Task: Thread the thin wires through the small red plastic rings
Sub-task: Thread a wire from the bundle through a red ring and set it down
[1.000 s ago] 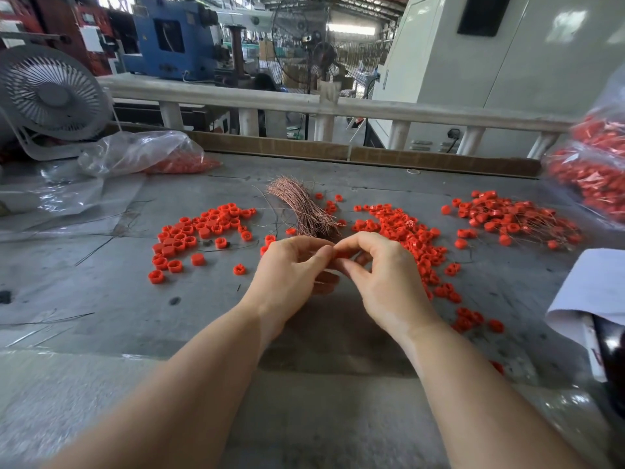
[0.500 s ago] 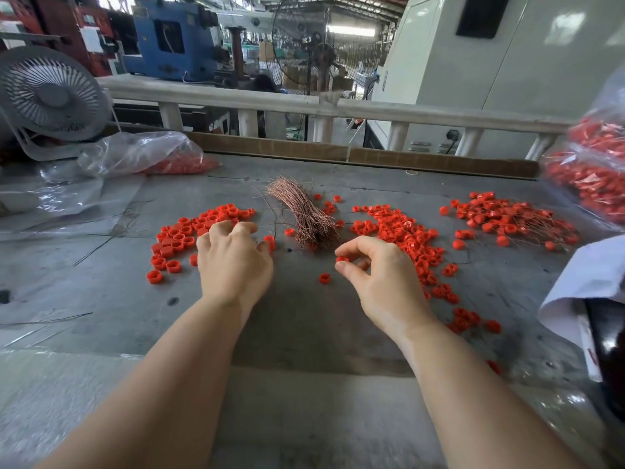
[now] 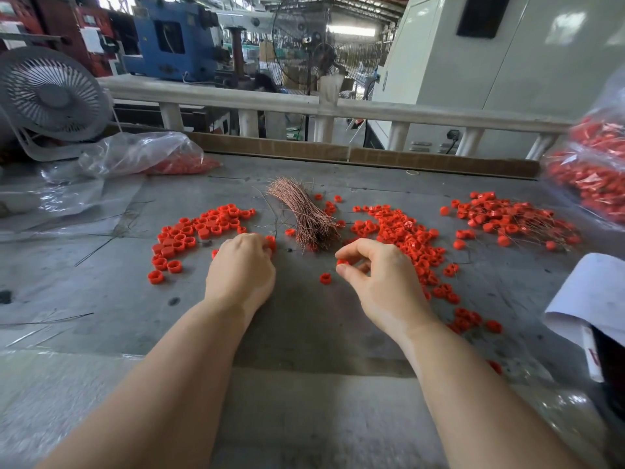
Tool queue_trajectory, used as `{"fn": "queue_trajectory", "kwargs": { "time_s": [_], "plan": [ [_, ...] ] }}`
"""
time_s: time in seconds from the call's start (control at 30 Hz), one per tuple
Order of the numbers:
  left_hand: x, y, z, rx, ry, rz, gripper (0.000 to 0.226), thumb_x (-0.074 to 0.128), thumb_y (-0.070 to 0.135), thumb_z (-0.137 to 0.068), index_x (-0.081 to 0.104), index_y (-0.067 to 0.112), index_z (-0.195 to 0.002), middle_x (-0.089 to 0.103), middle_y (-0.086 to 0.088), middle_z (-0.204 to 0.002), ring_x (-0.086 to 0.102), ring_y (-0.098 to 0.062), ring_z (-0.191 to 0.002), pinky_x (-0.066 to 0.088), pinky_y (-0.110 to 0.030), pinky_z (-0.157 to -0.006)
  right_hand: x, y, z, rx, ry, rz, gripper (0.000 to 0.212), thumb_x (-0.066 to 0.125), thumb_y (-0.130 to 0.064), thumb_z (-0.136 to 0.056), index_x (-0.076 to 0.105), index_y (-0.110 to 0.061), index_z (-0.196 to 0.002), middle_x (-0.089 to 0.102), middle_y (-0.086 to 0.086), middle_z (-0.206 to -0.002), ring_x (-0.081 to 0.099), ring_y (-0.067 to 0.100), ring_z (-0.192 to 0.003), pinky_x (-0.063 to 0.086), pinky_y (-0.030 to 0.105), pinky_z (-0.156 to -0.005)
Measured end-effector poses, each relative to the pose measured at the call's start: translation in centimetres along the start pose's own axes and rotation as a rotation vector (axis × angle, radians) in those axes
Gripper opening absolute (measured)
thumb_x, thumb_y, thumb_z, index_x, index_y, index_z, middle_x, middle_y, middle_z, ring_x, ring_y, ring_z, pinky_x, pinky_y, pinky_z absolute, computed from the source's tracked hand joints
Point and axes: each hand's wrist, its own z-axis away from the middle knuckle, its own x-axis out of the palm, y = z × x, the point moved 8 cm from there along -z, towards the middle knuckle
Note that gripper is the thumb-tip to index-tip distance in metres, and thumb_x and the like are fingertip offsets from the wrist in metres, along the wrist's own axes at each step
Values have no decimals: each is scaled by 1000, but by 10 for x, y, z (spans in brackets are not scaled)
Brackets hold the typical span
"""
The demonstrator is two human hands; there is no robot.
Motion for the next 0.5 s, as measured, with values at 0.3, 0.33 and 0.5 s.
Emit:
{"fn": "queue_trajectory", "kwargs": {
  "time_s": [0.3, 0.33, 0.5],
  "plan": [
    [-9, 2, 2, 30, 97, 110, 27, 51, 8, -90, 65, 11, -113, 53, -9, -123, 51, -27, -111, 33, -25, -89, 0, 2, 0, 18, 9, -4, 9, 66, -12, -84, 68, -18, -90, 48, -20, -63, 45, 1, -56, 34, 20, -60],
    [-7, 1, 1, 30, 86, 93, 27, 51, 8, -90, 65, 9, -113, 51, -11, -123, 50, -28, -112, 32, -26, -91, -1, 3, 1, 24, 13, -5, 9, 65, -12, -84, 68, -19, -90, 48, -20, -63, 45, 1, -56, 34, 20, -60],
    [-2, 1, 0, 37, 32, 25, 21, 53, 11, -91, 69, 6, -104, 52, -15, -121, 49, -31, -112, 32, -28, -93, -2, 6, 1, 53, 14, 8, 10, 65, -12, -85, 67, -20, -91, 51, -19, -66, 47, 1, -59, 41, 24, -64]
  ]
}}
